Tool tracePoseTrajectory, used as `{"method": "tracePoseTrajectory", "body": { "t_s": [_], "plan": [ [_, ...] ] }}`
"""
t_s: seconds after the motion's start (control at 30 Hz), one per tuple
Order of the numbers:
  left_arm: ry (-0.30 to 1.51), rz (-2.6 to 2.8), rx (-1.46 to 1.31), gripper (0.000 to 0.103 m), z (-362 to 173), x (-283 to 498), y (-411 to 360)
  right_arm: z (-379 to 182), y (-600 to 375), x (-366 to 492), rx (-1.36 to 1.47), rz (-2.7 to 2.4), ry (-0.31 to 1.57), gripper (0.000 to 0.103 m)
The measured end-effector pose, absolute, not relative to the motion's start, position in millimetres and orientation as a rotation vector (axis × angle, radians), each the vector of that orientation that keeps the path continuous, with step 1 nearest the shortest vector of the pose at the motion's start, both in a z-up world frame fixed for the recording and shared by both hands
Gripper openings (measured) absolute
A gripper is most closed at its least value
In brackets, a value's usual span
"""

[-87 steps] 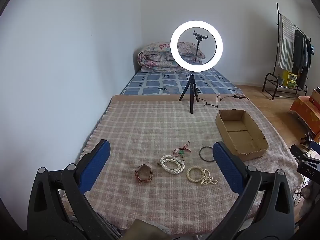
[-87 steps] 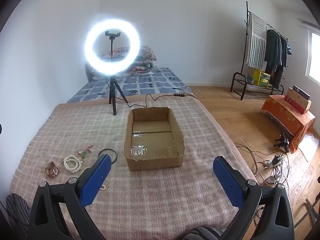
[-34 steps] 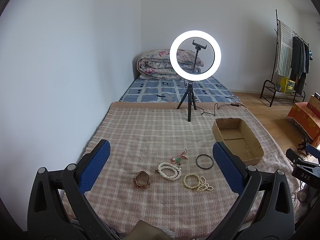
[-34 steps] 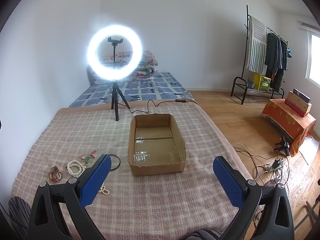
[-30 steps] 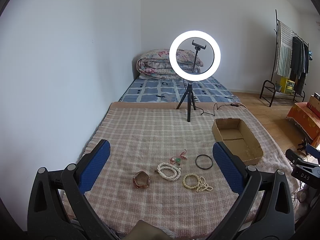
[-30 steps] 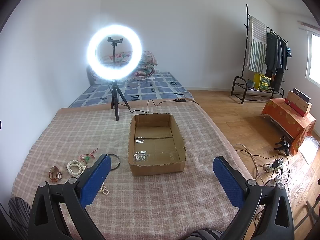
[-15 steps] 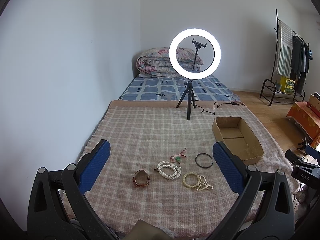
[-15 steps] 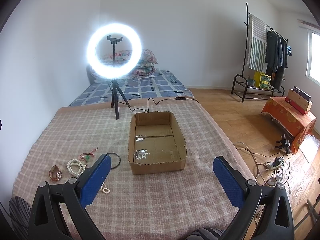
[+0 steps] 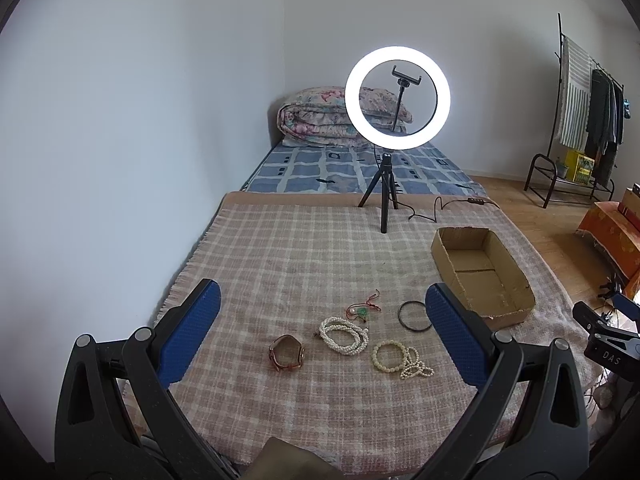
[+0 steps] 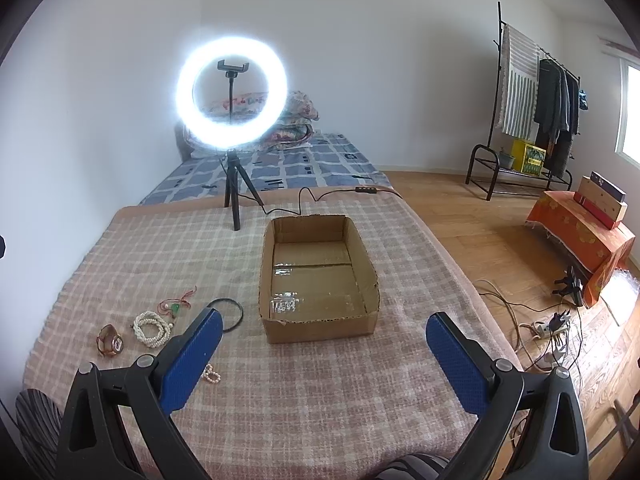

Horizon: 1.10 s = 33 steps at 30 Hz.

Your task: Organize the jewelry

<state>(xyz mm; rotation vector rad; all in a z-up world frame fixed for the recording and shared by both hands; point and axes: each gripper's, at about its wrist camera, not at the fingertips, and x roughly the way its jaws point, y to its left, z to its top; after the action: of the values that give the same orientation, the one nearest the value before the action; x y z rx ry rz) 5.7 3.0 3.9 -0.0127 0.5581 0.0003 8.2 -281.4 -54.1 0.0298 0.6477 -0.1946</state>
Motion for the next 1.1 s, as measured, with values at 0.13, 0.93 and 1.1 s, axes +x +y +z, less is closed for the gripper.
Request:
{"method": "tracePoseTrajectory", "body": {
  "t_s": [0.13, 0.93, 1.1],
  "plan": [
    [0.569, 0.013, -0.018, 0.103, -1, 9, 8, -58, -280, 12, 0.031, -0.191, 0.658, 0.103],
    [0.672, 0.100, -0.134, 0.102, -45, 54, 98, -99, -256, 48, -0.025, -0.019, 0.727, 0.099],
    [0.719, 0.090, -0.149, 0.096, -63, 64, 105, -111, -249, 63, -0.026, 0.040, 0.781, 0.094]
  ]
}}
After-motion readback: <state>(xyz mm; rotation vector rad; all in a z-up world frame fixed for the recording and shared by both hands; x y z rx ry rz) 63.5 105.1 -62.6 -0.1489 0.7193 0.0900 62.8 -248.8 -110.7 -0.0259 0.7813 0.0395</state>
